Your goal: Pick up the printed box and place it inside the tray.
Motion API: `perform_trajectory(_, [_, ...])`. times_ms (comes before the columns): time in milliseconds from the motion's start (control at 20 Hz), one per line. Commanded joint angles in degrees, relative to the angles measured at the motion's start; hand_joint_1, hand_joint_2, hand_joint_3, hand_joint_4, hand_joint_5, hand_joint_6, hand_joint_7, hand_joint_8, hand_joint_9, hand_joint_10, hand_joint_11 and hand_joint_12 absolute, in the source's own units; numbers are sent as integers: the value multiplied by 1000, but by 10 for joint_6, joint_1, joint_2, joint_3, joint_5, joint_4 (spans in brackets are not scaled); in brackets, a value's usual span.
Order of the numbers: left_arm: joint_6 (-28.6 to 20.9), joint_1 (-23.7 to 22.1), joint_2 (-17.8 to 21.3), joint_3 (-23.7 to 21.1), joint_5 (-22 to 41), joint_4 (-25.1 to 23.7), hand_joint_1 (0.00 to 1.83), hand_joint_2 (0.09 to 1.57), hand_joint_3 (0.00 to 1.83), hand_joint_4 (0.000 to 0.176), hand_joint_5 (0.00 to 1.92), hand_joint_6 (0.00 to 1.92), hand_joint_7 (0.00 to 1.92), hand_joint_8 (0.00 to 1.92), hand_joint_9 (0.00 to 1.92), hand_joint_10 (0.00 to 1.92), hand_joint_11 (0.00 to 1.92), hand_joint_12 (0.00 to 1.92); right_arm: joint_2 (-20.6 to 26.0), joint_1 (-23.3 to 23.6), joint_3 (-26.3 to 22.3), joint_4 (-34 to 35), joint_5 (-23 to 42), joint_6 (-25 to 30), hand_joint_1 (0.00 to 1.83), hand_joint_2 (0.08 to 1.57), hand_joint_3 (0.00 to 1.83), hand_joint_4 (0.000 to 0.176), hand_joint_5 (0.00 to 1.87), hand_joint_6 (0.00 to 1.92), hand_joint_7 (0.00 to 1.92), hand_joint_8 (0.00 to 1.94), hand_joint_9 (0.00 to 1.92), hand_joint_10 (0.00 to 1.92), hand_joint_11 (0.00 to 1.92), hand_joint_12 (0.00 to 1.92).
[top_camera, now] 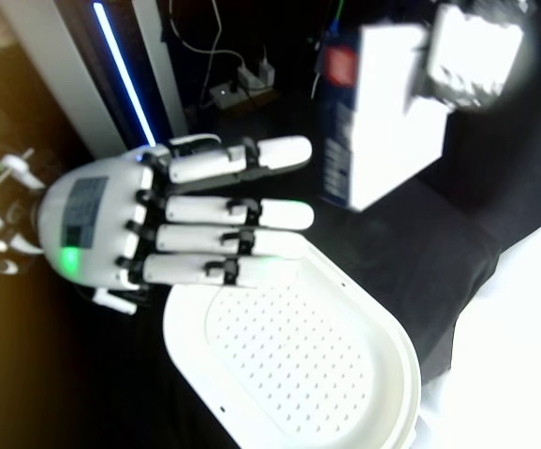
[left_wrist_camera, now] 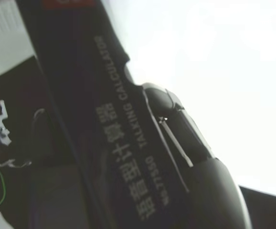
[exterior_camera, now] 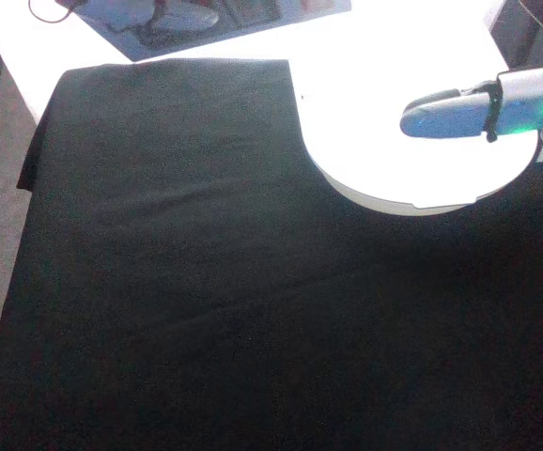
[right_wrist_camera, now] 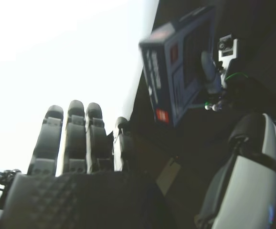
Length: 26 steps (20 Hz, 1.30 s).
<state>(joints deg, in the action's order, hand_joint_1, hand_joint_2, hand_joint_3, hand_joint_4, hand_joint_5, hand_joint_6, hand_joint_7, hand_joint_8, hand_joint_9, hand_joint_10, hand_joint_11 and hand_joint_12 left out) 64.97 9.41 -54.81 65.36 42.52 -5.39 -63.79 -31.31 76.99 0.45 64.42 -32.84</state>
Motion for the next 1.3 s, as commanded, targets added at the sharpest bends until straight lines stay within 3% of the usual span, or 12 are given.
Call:
perform_trajectory(0, [0,2,7,-5,99,8,1183,1086,0,0,1034,887,1306,756,1400,986,1247,1398,-1,14,1,11,71,5,586,605,12,176,0,0,112,0,103,0,0,778])
perform_trajectory(250, [0,44,-11,-15,166,27,1192,1064,1,0,1080,812,1277,768,1361,1020,1212,1468,-24,36,7,11,71,5,578,639,6,171,0,0,99,1,87,2,0,761])
perform_trajectory(500, [-1,68,-45,-15,184,35,1199,1049,1,0,1115,753,1341,993,1486,1237,1408,1508,-44,41,11,27,74,5,544,659,9,135,0,0,110,5,81,6,0,647])
perform_trajectory(650, [0,80,-62,-11,191,42,1289,1063,0,0,1030,651,1182,934,1467,955,1364,1323,-50,41,11,31,83,6,538,672,6,122,0,0,147,4,126,9,0,570])
perform_trajectory(700, [0,83,-66,-9,194,44,1293,1061,0,0,1035,628,1179,928,1460,919,1340,1371,-53,41,11,31,86,7,533,698,17,82,24,9,197,22,167,23,0,559])
perform_trajectory(750, [0,85,-69,-9,196,46,1294,1059,0,0,1054,590,1175,937,1440,934,1305,1428,-55,41,11,32,88,8,585,726,17,28,110,9,281,16,266,30,0,807])
perform_trajectory(800, [-1,86,-72,-8,195,46,1288,1072,0,0,1036,620,1137,1001,1328,1010,1205,1495,-56,41,11,32,90,10,780,950,17,0,491,34,669,36,736,89,514,1033])
perform_trajectory(850, [-1,86,-75,-7,194,46,1287,1074,0,0,1031,622,1133,1005,1331,1040,1207,1495,-57,41,11,32,92,12,964,1041,10,0,813,115,990,127,1109,259,853,1075])
perform_trajectory(900, [-1,87,-76,-7,194,46,1287,1074,0,0,1031,622,1133,1005,1331,1040,1207,1495,-57,41,11,32,94,14,964,1041,10,0,813,115,990,127,1109,259,853,1075])
perform_trajectory(950, [-1,89,-77,-6,195,48,1281,1087,0,0,1015,632,1097,1076,1341,1060,1226,1504,-58,41,11,32,96,14,1130,1134,3,0,925,1024,1316,656,1321,1052,1096,1478])
perform_trajectory(1100, [-1,92,-77,-5,195,53,1285,1077,0,0,1054,563,1110,1057,1340,1056,1210,1526,-58,41,11,32,106,22,1138,1128,0,0,948,1039,1279,920,1312,1254,1130,1569])
perform_trajectory(1250, [-3,95,-77,-4,197,56,1293,1057,2,0,1027,676,1194,861,1359,718,1257,1115,-57,41,11,32,110,26,1147,1116,1,0,971,1006,1262,877,1281,1145,1082,1527])
